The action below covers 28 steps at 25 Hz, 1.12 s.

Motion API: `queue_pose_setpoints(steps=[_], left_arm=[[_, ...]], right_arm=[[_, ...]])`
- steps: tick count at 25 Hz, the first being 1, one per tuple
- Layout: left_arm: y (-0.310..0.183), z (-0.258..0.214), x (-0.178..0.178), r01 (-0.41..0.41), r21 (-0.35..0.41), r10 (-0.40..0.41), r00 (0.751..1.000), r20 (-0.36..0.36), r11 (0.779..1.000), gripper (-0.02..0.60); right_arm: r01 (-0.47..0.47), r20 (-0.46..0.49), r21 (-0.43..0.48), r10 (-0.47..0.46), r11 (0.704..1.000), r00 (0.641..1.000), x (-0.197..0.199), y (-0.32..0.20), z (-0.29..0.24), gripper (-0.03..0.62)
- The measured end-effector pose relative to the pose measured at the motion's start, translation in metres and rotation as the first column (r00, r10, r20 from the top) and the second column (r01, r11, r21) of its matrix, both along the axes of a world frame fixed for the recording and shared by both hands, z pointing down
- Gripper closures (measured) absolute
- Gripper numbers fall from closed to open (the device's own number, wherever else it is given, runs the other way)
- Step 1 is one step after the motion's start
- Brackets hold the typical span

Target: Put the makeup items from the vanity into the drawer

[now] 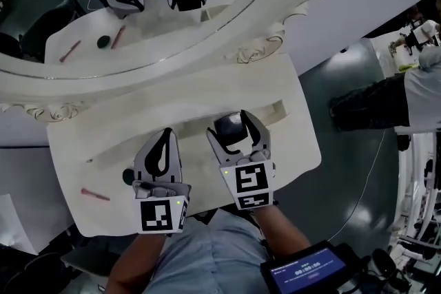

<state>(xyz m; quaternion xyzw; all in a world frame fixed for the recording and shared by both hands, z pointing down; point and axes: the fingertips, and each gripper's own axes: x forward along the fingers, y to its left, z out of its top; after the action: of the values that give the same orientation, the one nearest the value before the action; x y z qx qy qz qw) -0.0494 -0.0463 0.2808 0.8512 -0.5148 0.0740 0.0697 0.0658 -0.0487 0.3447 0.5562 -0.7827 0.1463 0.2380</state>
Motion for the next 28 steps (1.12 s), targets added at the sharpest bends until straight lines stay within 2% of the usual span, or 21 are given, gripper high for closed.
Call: queue_pose_setpoints(steps=[7, 11, 21, 28], left_arm=[[-0.006, 0.022, 0.066, -0.048, -0.051, 0.048, 0.999, 0.011, 0.998, 0.581], [-0.011, 0.033, 0.089, -0.052, -0.07, 0.053, 0.998, 0.016, 0.996, 0.581], [-0.016, 0.052, 0.098, 0.013, -0.096, -0.012, 1.0, 0.017, 0.995, 0.581], [-0.02, 0.058, 0.095, 0.04, -0.107, -0.039, 0.999, 0.018, 0.993, 0.581]], right_arm=[[-0.056, -0.02, -0.061, 0.055, 0.997, 0.998, 0.077, 0.001, 0.029, 0.243], [-0.056, -0.022, -0.108, 0.054, 0.993, 0.998, 0.103, 0.001, 0.047, 0.243], [0.016, -0.006, -0.192, -0.017, 0.981, 1.0, 0.112, 0.003, 0.077, 0.241], [0.044, 0.03, -0.208, -0.039, 0.977, 0.999, 0.109, -0.004, 0.078, 0.24]])
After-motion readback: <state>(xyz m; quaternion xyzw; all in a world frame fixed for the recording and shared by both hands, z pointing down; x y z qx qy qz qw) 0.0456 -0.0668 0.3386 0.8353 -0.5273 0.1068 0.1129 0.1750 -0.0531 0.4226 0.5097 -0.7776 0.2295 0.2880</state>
